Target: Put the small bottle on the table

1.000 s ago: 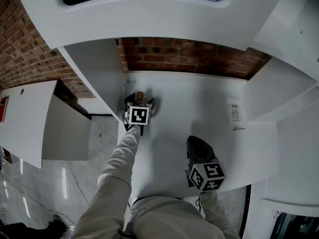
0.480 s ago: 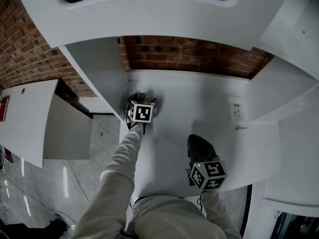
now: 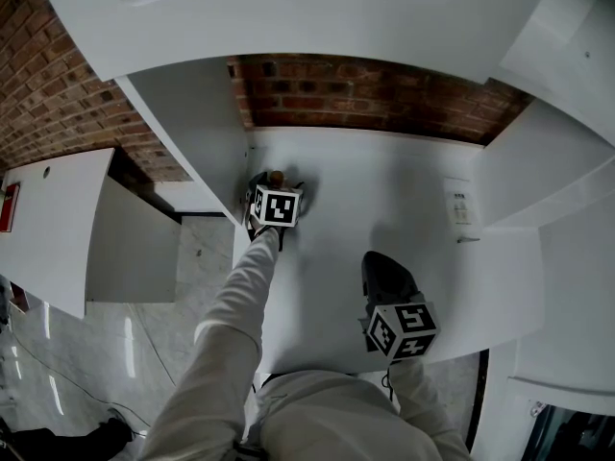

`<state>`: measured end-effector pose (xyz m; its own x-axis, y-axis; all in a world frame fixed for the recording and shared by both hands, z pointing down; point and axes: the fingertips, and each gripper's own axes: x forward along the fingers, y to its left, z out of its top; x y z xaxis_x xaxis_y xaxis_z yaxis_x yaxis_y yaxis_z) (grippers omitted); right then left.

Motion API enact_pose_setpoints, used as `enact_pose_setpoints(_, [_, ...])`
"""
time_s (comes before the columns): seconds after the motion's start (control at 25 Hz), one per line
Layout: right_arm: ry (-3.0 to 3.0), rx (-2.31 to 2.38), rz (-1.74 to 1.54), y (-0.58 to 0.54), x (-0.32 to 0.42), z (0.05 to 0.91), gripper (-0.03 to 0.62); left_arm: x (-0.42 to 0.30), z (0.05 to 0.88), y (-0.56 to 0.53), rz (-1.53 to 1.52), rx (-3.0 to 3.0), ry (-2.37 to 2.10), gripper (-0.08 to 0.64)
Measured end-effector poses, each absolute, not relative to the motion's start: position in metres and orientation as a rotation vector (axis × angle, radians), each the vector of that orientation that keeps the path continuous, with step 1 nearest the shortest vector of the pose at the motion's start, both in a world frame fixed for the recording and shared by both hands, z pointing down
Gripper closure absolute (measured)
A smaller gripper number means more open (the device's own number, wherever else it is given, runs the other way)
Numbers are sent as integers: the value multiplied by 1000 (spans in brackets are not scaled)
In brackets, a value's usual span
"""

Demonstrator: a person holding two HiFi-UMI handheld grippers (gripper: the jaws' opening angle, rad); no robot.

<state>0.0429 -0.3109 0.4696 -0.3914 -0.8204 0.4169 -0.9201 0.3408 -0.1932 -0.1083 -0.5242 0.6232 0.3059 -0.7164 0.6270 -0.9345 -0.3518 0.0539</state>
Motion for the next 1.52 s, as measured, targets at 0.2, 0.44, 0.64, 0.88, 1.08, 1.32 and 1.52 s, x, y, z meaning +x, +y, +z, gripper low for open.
enact_pose_setpoints(0.2, [-2369, 1553, 583, -308, 40, 469, 565, -114, 620, -518, 755, 2152, -1515, 166])
enact_pose_setpoints(0.44, [-2373, 1542, 580, -308, 41, 471, 565, -120, 598, -508, 709, 2180, -1566, 166])
enact_pose_setpoints(0.64, [-2389, 1529, 579, -306, 39, 470, 565, -127, 573, -485, 649, 2207, -1632, 167])
enact_pose_setpoints(0.88, [-2424, 1502, 563, -305, 31, 468, 565, -138, 532, -450, 574, 2247, -1679, 169])
enact_pose_setpoints(1.08, [-2435, 1489, 554, -302, 28, 469, 565, -137, 507, -414, 515, 2265, -1636, 181])
enact_pose_setpoints(1.32, [-2452, 1473, 541, -299, 22, 468, 565, -133, 497, -376, 450, 2266, -1615, 300])
enact_pose_setpoints(1.52, [-2467, 1464, 529, -295, 19, 467, 565, -135, 491, -347, 449, 2288, -1626, 412])
